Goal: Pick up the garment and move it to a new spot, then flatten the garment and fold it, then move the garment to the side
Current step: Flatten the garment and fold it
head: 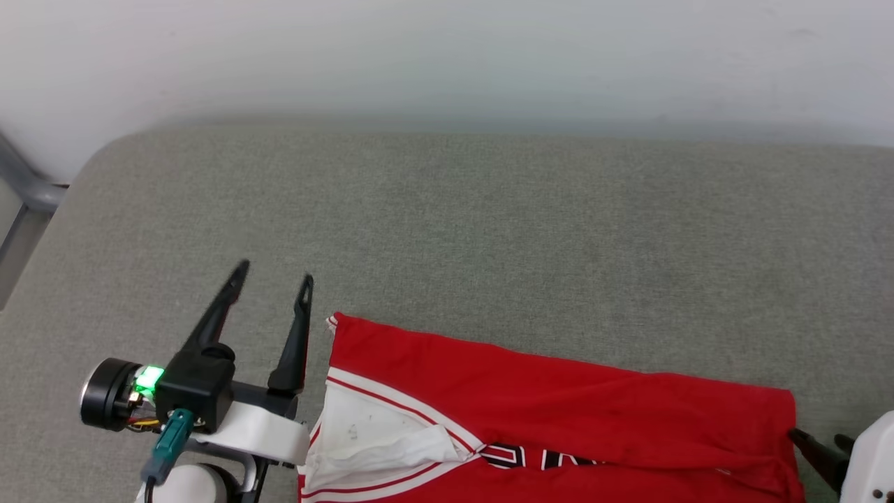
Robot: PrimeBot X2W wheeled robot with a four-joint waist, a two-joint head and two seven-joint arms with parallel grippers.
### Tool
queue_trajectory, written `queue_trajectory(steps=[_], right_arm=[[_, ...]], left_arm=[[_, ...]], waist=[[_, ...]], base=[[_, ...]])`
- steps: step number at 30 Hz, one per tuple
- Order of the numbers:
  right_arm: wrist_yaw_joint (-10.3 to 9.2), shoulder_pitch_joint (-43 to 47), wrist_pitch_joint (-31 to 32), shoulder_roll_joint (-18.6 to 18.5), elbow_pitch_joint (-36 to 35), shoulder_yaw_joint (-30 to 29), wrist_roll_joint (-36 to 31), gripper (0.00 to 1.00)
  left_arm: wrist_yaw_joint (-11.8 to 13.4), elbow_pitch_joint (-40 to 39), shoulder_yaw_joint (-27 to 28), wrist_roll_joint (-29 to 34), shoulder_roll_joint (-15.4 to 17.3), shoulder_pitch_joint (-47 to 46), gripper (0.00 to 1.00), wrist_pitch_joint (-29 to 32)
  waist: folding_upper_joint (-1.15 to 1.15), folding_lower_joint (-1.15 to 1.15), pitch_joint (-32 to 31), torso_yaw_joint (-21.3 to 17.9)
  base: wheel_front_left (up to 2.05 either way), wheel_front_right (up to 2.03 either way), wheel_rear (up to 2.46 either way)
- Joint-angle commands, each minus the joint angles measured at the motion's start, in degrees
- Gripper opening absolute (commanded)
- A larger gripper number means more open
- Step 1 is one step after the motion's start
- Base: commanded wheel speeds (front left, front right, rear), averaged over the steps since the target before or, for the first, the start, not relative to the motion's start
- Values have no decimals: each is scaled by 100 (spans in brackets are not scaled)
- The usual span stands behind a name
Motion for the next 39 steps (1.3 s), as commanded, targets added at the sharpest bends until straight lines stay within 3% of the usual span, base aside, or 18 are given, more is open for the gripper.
queue_trajectory(steps=[1, 5, 13, 29, 30, 31, 33, 39], right_arm=[[-2, -136, 85, 228, 20, -139, -88, 100], [-2, -106, 397, 687, -12, -484, -456, 100], [-2, -110, 597, 1085, 231, -765, -823, 100], [34, -295, 216, 1628, 883, 42, -504, 100], [34, -292, 197, 1625, 917, 77, -482, 76], [34, -287, 178, 1606, 948, 107, -473, 44], [34, -274, 71, 1530, 1000, 115, -495, 0], [-3, -255, -232, 1215, 1065, -25, -501, 0]], left_arm=[[42, -122, 178, 131, -167, 168, 100, -28], [-46, -402, 764, 755, -452, 491, 100, -23], [-628, -239, 1475, 1220, -899, 925, 100, -24], [-1569, 56, 2327, 1789, -1648, 1027, 100, -24], [-1613, 70, 2364, 1809, -1678, 1039, 100, -24], [-1646, 86, 2403, 1839, -1699, 1052, 100, -24], [-1719, 118, 2466, 1892, -1763, 1071, 100, -25], [-1866, 151, 2649, 2035, -1899, 1201, 100, -25]], waist=[[0, 0, 59, 42], [0, 0, 182, 94], [0, 0, 350, 136], [0, 0, 537, 172], [0, 0, 525, 171], [0, 0, 513, 168], [0, 0, 475, 159], [0, 0, 332, 101]], base=[[0, 0, 0], [0, 0, 0], [0, 0, 0], [0, 0, 0], [0, 0, 0], [0, 0, 0], [0, 0, 0], [0, 0, 0]])
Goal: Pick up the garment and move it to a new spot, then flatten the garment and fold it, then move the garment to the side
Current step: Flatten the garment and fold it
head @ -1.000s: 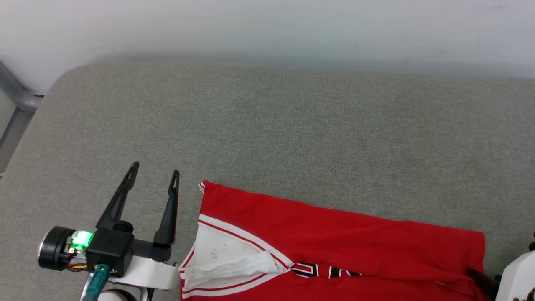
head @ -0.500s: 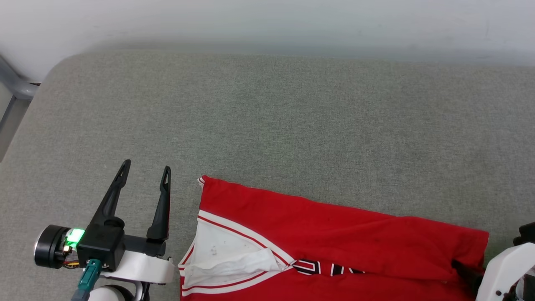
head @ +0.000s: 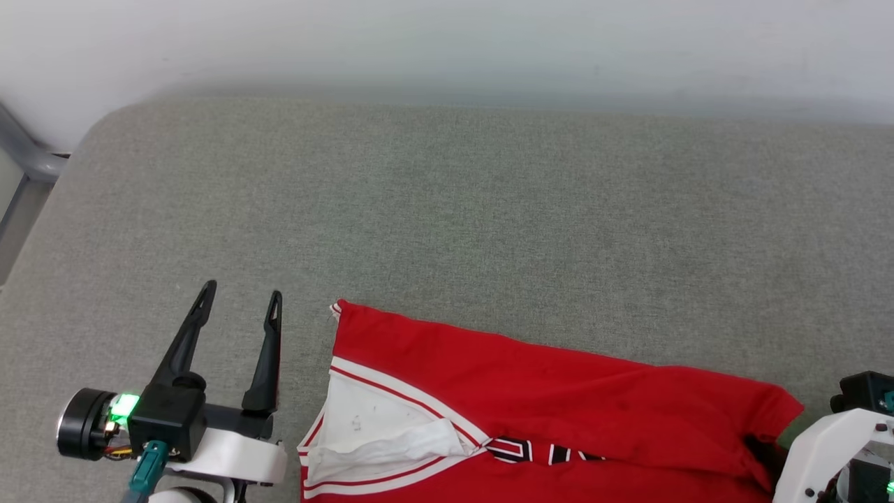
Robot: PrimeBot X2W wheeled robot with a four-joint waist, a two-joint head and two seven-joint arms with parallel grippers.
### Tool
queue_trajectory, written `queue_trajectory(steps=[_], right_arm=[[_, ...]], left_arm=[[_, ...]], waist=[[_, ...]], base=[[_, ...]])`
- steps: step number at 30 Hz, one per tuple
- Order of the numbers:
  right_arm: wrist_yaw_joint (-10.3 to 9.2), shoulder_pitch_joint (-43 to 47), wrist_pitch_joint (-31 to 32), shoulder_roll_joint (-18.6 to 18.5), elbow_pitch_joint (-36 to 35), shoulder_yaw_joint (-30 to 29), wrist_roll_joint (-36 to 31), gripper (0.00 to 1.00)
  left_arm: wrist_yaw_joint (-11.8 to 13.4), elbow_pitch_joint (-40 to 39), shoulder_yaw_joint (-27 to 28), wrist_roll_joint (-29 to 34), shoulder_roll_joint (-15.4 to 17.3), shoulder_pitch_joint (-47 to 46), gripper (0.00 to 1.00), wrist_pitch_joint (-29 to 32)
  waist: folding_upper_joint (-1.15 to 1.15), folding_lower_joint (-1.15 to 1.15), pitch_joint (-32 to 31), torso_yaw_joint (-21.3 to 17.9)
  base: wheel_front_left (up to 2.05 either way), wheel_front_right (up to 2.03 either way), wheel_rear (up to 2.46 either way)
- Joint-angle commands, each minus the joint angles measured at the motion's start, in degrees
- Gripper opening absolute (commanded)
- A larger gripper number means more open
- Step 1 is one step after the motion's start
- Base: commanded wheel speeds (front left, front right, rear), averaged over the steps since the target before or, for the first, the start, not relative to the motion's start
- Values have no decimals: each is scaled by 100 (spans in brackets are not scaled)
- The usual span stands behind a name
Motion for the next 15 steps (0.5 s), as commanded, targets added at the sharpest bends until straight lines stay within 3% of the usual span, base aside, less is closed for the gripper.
queue_trajectory(steps=[1, 15], right_arm=[[-7, 92, -21, -34, 140, 34, 10, 0], [-8, -24, -490, -1046, 425, -389, -342, 0]], left_arm=[[-37, 7, 45, 61, -44, 90, 100, -13], [-287, 21, 264, 289, -282, 273, 100, -13]], waist=[[0, 0, -55, -32], [0, 0, -277, -136]], base=[[0, 0, 0], [0, 0, 0]])
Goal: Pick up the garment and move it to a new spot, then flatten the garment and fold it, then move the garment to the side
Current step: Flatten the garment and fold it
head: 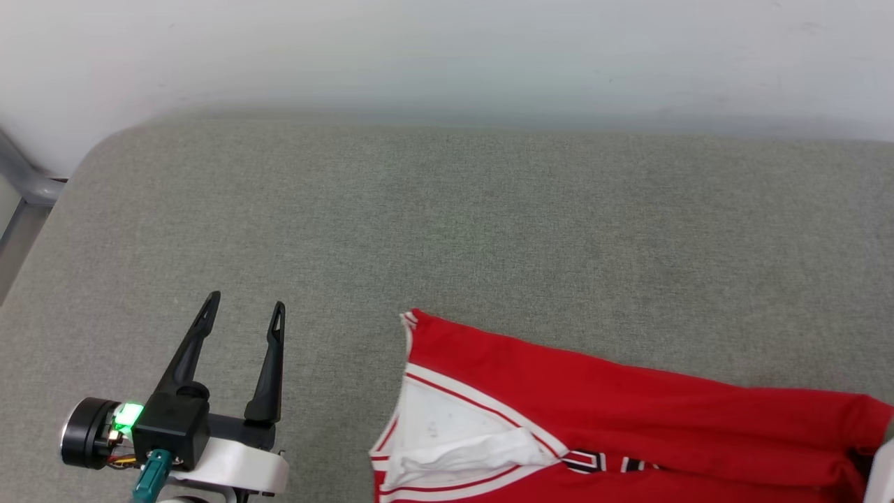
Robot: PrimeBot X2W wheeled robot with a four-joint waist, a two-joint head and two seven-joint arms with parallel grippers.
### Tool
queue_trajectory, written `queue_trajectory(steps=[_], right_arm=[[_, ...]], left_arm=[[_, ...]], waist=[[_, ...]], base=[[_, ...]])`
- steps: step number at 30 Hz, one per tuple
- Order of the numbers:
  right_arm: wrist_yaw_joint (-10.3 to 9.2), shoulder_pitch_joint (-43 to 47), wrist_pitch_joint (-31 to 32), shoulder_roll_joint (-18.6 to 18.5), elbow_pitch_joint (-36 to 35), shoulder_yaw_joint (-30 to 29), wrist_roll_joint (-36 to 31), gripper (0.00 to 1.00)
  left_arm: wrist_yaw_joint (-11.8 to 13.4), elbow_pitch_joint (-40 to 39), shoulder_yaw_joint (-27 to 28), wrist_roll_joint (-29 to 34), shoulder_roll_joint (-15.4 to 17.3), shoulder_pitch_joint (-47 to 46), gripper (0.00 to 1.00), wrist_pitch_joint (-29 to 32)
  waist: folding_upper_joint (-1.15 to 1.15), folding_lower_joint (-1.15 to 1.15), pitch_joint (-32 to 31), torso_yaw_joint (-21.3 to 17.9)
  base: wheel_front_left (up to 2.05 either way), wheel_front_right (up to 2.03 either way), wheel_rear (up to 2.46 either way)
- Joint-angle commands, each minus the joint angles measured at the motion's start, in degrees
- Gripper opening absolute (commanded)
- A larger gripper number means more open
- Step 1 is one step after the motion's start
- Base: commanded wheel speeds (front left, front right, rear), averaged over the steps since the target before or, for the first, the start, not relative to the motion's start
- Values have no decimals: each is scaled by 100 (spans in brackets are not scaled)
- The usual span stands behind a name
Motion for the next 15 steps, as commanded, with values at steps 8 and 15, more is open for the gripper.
queue_trajectory(steps=[8, 15], right_arm=[[-12, 19, -107, -123, 92, -72, 14, 0], [-9, 257, 1, 48, -312, 100, 228, 0]], left_arm=[[-97, 20, 107, 104, -113, 195, 100, -13], [-152, 57, 143, 167, -218, 349, 100, -13]], waist=[[0, 0, -178, -14], [0, 0, -442, -14]], base=[[0, 0, 0], [0, 0, 0]])
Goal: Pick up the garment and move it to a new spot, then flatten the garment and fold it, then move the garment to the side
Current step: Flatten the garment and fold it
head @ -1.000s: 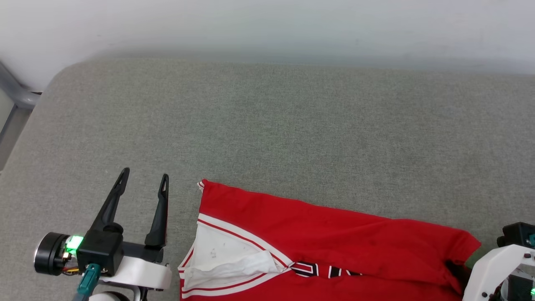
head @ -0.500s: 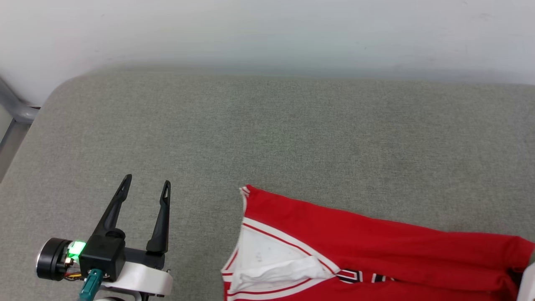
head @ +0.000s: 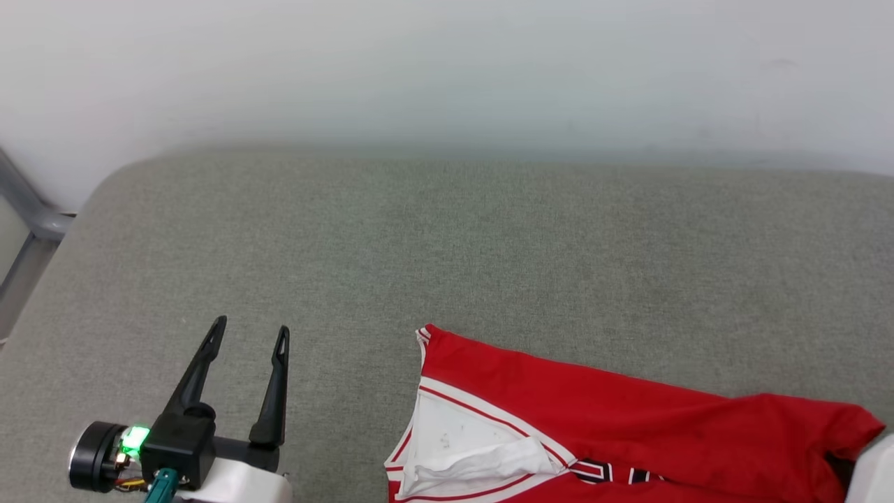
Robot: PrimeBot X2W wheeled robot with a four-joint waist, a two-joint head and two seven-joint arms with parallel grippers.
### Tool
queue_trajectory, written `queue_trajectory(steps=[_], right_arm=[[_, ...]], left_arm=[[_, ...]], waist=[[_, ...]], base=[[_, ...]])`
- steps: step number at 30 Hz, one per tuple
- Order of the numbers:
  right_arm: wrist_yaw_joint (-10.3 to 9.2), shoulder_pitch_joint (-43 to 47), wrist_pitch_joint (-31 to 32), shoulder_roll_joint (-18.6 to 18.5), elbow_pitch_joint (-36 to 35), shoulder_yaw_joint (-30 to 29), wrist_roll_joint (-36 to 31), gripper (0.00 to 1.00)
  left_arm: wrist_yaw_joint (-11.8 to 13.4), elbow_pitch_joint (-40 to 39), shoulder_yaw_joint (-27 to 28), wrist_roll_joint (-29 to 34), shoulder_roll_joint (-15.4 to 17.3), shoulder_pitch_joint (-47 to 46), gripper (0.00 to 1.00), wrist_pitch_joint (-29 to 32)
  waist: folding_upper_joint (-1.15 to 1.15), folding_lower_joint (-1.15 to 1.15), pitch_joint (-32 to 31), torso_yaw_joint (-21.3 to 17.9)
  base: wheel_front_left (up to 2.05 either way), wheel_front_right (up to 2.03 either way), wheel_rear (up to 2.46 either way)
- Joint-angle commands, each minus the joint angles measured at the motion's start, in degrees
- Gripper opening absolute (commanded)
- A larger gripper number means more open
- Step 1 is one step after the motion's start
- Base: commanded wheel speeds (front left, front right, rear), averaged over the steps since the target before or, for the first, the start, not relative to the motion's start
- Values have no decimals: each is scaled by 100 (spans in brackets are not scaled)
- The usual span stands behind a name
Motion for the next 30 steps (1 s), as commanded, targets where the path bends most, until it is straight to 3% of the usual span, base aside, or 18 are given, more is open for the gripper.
queue_trajectory(steps=[1, 10, 19, 24, 30], right_arm=[[-5, 59, 27, 68, -103, 49, 60, 0], [-4, 279, 533, 582, -1190, 546, 467, 0], [-4, 210, 971, 1448, -1901, 1103, 723, 0], [-4, 107, 962, 1631, -2009, 1507, 952, 0], [-4, -168, 315, 1636, -1451, 2296, 1800, 0]], left_arm=[[-10, 8, 14, 29, -20, 93, 100, -13], [-58, -38, 99, 80, -102, 189, 100, -13], [-104, -72, 186, 112, -163, 260, 100, -13], [-123, -76, 250, 139, -185, 268, 100, -13], [-150, -46, 296, 145, -210, 257, 100, -13]], waist=[[0, 0, -60, 3], [0, 0, -236, 54], [0, 0, -266, 217], [0, 0, -259, 303], [0, 0, -261, 385]], base=[[0, 0, 0], [0, 0, 0], [0, 0, 0], [0, 0, 0], [0, 0, 0]])
